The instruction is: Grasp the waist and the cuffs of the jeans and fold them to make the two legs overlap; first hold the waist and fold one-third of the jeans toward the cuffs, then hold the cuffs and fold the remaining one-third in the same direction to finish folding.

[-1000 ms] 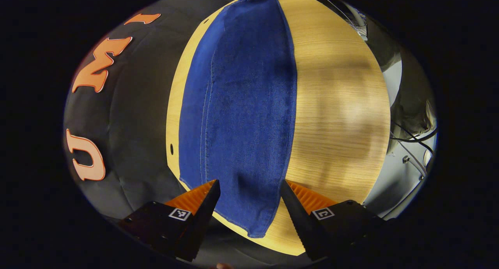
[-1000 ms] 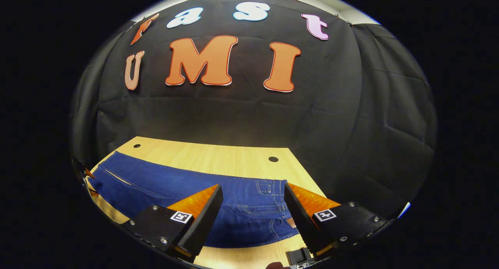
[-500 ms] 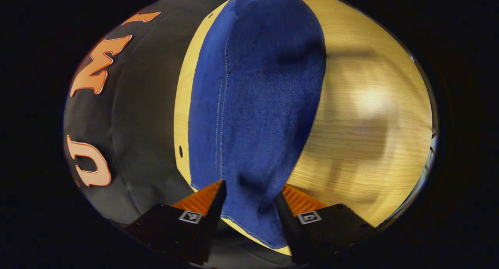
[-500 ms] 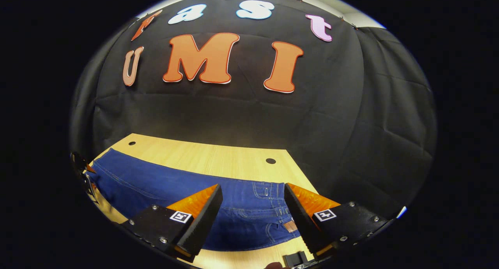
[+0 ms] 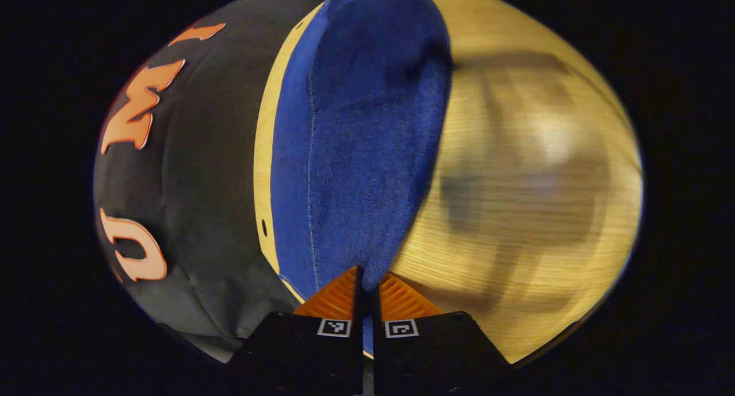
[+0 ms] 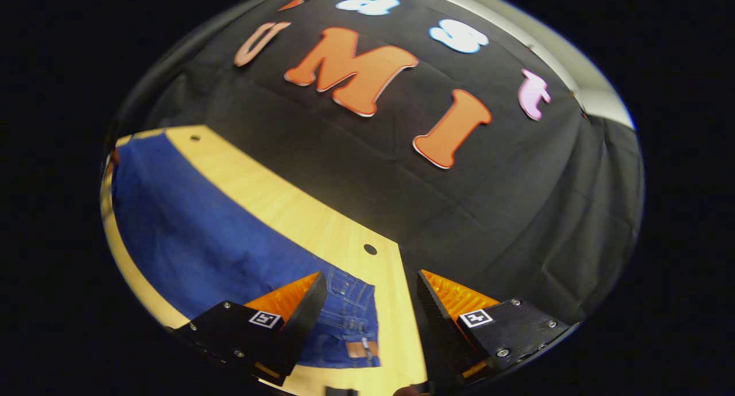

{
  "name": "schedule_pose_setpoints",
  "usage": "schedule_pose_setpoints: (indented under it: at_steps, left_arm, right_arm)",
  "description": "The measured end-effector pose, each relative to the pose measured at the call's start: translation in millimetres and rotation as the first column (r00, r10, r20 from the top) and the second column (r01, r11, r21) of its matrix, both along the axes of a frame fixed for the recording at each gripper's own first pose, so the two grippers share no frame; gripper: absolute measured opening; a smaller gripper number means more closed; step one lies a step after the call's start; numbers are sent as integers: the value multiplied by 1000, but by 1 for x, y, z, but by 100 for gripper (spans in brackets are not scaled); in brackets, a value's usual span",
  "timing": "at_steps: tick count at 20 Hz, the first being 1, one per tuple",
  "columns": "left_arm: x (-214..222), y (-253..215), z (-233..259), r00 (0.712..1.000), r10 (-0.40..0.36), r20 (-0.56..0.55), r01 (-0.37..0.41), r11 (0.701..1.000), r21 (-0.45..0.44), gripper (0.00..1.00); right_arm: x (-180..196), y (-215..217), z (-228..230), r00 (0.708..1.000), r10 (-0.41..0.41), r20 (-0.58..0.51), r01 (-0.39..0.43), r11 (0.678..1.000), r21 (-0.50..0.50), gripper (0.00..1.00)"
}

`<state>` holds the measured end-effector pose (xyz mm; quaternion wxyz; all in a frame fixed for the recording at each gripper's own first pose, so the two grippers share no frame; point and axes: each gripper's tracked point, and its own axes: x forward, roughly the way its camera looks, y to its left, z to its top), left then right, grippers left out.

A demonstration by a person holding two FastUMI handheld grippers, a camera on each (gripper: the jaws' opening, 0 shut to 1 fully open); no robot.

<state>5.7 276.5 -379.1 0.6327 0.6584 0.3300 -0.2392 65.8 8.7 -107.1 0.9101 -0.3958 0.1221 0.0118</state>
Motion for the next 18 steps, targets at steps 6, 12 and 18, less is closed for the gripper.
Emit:
schedule_pose_setpoints:
  at_steps: [6, 12, 18]
  left_arm:
    - [3, -2, 8, 999, 29, 18, -29, 999, -20, 2]
    - [2, -5, 11, 999, 26, 23, -26, 999, -20, 2]
    - [2, -5, 10, 999, 26, 25, -25, 1000, -13, 2]
  right_arm:
    - [-45, -40, -75, 948, 139, -288, -273, 821, -501, 98]
    - [-65, -57, -123, 860, 178, -479, -461, 676, -576, 97]
    - [-62, -69, -162, 793, 157, -589, -550, 603, -579, 97]
